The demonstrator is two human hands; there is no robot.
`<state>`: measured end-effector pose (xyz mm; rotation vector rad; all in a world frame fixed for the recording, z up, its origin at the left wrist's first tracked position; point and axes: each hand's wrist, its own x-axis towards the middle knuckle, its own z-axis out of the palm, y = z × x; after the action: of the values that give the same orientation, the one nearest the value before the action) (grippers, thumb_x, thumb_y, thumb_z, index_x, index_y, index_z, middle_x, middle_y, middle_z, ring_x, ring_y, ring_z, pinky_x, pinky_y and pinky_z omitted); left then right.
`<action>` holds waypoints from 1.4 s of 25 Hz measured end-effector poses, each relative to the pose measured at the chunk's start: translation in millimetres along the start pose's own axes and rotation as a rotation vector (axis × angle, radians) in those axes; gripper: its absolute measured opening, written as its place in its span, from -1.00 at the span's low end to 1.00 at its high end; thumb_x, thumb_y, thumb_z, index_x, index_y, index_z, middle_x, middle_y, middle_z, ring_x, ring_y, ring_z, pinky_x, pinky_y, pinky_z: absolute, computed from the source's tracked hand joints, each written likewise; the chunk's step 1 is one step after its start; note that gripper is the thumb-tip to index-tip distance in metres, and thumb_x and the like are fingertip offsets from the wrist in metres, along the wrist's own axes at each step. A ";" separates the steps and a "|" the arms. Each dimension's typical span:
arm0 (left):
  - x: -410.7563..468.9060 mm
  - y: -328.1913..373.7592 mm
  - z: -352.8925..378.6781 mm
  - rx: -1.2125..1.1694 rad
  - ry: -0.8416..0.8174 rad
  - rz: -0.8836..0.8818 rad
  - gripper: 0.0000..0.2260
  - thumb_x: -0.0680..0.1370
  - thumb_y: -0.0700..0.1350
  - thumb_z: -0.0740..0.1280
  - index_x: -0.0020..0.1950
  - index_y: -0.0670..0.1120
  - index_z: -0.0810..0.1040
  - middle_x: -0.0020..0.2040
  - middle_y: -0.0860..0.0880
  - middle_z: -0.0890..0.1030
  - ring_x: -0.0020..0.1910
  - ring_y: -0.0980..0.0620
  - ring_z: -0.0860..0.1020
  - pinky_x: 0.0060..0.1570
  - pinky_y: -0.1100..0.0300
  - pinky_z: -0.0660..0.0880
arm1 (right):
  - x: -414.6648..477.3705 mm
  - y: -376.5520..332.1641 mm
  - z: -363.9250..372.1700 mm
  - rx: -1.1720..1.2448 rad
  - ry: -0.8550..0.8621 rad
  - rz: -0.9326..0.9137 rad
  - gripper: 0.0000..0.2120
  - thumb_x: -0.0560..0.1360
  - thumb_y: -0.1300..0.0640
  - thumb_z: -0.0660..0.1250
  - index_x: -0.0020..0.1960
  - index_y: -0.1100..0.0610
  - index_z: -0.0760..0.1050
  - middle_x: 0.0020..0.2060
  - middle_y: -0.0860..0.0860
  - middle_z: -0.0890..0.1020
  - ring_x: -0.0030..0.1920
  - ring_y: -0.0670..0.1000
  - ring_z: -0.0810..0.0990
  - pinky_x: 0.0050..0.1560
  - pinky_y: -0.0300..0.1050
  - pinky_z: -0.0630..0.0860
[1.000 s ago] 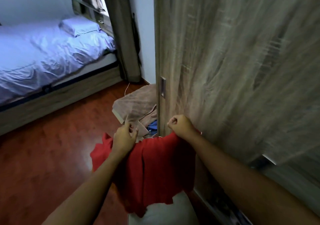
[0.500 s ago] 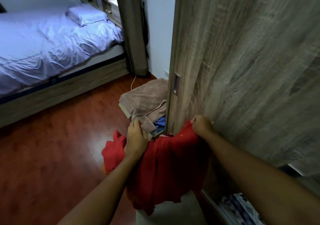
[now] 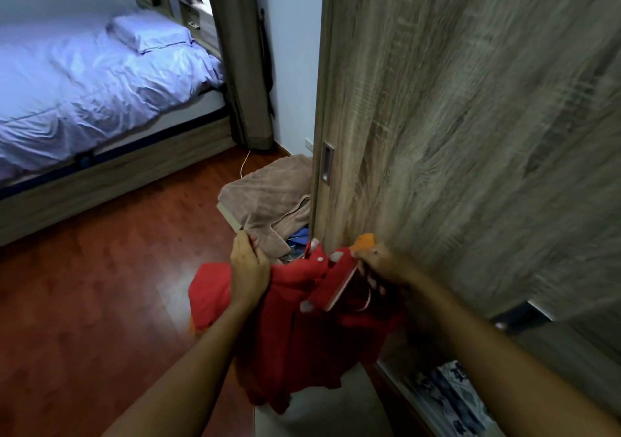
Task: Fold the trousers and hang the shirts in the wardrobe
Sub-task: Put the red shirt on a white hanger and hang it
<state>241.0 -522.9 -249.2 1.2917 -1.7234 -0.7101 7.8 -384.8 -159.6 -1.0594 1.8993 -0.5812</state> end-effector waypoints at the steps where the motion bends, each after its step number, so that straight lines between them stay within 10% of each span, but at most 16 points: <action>1: -0.5 0.1 0.1 0.012 -0.017 -0.002 -0.94 0.52 -0.26 0.16 -0.07 -0.12 0.37 -0.14 -0.13 0.50 -0.18 -0.10 0.47 -0.14 -0.07 0.46 | 8.0 1.1 5.0 -0.050 0.066 0.064 -0.44 0.51 -0.30 0.22 -0.35 0.18 0.49 -0.52 0.14 0.51 -0.46 0.13 0.56 -0.46 -0.20 0.41; 5: -3.0 4.8 -0.8 0.049 -0.064 0.006 -0.92 0.50 -0.28 0.20 -0.07 -0.12 0.35 -0.16 -0.15 0.48 -0.20 -0.13 0.47 -0.18 -0.04 0.44 | 7.8 -17.9 28.4 -0.216 0.302 0.163 -0.01 0.05 -0.70 0.20 0.01 0.16 0.44 -0.06 0.10 0.60 -0.05 0.11 0.65 0.01 0.02 0.58; 10: -4.8 11.5 -4.5 0.058 -0.093 -0.019 -0.89 0.49 -0.29 0.23 -0.08 -0.11 0.35 -0.19 -0.08 0.46 -0.25 -0.03 0.43 -0.23 0.09 0.35 | -10.3 -36.8 35.2 -0.329 0.133 0.222 -0.47 0.36 -0.38 0.32 -0.04 0.07 0.36 0.10 0.15 0.55 0.12 0.15 0.57 0.28 0.07 0.47; 14: -4.4 13.2 -6.6 0.058 -0.166 -0.034 -0.89 0.46 -0.18 0.28 -0.10 -0.05 0.36 -0.19 0.00 0.47 -0.23 0.02 0.46 -0.22 0.05 0.43 | -5.5 -32.7 25.3 -0.378 0.206 0.281 -0.38 0.35 -0.29 0.24 0.19 0.16 0.42 0.09 0.12 0.55 0.10 0.18 0.60 0.20 0.07 0.51; 18: -1.6 40.3 -19.1 -0.041 -0.276 0.036 -0.77 0.43 0.04 0.40 0.03 0.07 0.46 -0.01 0.06 0.56 0.01 0.07 0.54 0.07 -0.02 0.53 | -31.1 -47.0 4.6 -0.432 0.379 -0.045 -0.75 0.51 0.07 0.20 0.09 0.14 0.53 0.07 0.15 0.60 0.11 0.20 0.59 0.09 0.02 0.52; 24: 24.7 166.4 -49.5 -0.206 -0.611 0.499 -0.50 0.46 -0.09 0.51 0.36 -0.03 0.46 0.27 0.05 0.55 0.28 0.14 0.50 0.27 0.25 0.43 | -73.8 -100.6 -26.7 -0.358 0.588 -0.584 -0.71 0.48 0.20 0.30 0.18 0.03 0.58 -0.03 0.01 0.50 0.06 0.04 0.50 0.07 -0.09 0.47; 27: 33.8 187.8 -64.0 -0.091 -0.491 0.620 -0.68 0.50 -0.01 0.46 0.19 -0.11 0.60 0.07 -0.05 0.68 0.07 0.05 0.63 0.10 0.06 0.55 | -93.8 -123.8 -48.9 -0.340 0.700 -0.690 -0.71 0.46 0.19 0.32 0.15 0.02 0.58 -0.08 -0.07 0.52 0.00 -0.02 0.53 0.02 -0.18 0.44; 31: 39.1 191.5 -90.7 0.062 -0.221 0.592 -0.82 0.50 0.02 0.42 -0.04 -0.07 0.69 -0.20 0.06 0.68 -0.22 0.21 0.57 -0.19 0.35 0.46 | -119.2 -132.2 -74.0 -0.264 0.821 -0.720 -0.79 0.47 0.16 0.33 0.08 0.04 0.62 -0.06 -0.02 0.63 -0.01 -0.01 0.60 0.06 -0.05 0.54; 35: 42.2 204.8 -111.7 -0.010 -0.163 0.434 -0.85 0.42 -0.09 0.30 -0.14 -0.09 0.64 -0.29 0.00 0.64 -0.30 0.08 0.54 -0.22 0.08 0.48 | -150.9 -132.6 -96.5 -0.120 0.953 -0.736 -0.84 0.47 0.18 0.38 0.03 0.09 0.65 -0.06 -0.01 0.68 -0.03 -0.03 0.63 0.06 -0.09 0.55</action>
<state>237.8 -495.2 -13.8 0.8254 -2.0402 -0.5763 25.0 -328.3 55.4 -1.7776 2.2889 -1.6295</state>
